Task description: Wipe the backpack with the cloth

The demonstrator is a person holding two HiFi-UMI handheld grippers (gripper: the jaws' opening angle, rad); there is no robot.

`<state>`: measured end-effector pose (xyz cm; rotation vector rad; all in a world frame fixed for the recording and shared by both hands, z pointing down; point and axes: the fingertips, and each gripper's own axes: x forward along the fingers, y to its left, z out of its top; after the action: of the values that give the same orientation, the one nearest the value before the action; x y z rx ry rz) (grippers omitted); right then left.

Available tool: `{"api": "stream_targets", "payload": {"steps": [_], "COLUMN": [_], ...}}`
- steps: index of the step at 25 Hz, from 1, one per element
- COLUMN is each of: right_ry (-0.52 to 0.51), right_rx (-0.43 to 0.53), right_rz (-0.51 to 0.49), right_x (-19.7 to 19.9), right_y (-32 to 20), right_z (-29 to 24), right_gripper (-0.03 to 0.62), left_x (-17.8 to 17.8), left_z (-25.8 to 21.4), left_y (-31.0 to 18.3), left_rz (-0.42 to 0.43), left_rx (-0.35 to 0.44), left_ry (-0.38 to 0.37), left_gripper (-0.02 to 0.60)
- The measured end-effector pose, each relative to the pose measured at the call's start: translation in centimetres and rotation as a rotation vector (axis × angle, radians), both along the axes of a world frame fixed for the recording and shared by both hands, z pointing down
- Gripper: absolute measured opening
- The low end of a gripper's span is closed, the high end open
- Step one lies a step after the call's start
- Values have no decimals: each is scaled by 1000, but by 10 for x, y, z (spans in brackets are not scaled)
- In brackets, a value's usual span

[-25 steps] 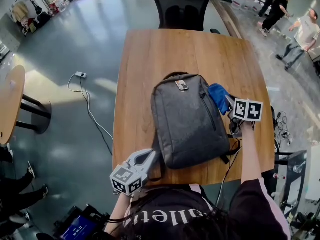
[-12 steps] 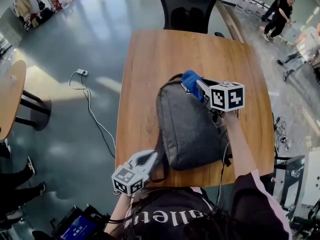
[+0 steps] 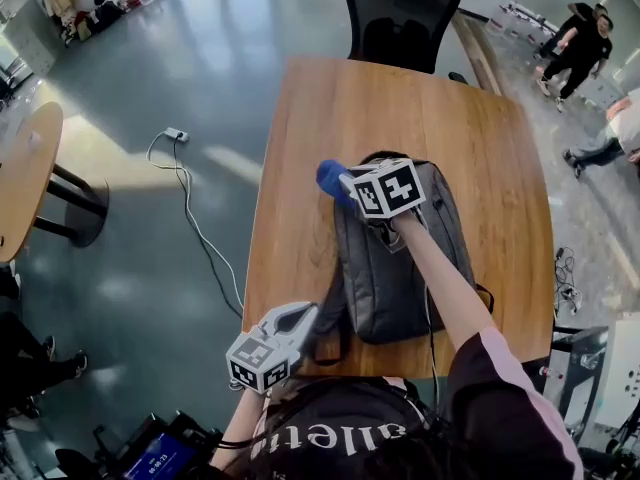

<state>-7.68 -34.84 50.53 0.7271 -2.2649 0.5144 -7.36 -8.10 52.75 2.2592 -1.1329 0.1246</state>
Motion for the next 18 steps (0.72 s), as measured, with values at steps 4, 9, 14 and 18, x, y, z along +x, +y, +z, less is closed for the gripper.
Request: {"api": "stream_targets", "payload": {"steps": [4,9,14,18], "right_ry": [54,88,160,174], "right_rx": [-13,-6,12,15], "right_rz": [32,116,220,314], "right_x": [17,67,132,188], "right_y": [-10,-33,-58,-73], "right_z": [16,17,15,10], "right_gripper": [61,61,61,61], "left_x": [-10,-18,-13,2], "left_z": [0,3,1,0], "left_y": [1,2,0,2], "left_rz": [-16,-18,18,53], "left_rx": [-6,-7,-7,-12], "left_ry": [1,-7,-6,-8], "left_gripper": [2,2,2,2]}}
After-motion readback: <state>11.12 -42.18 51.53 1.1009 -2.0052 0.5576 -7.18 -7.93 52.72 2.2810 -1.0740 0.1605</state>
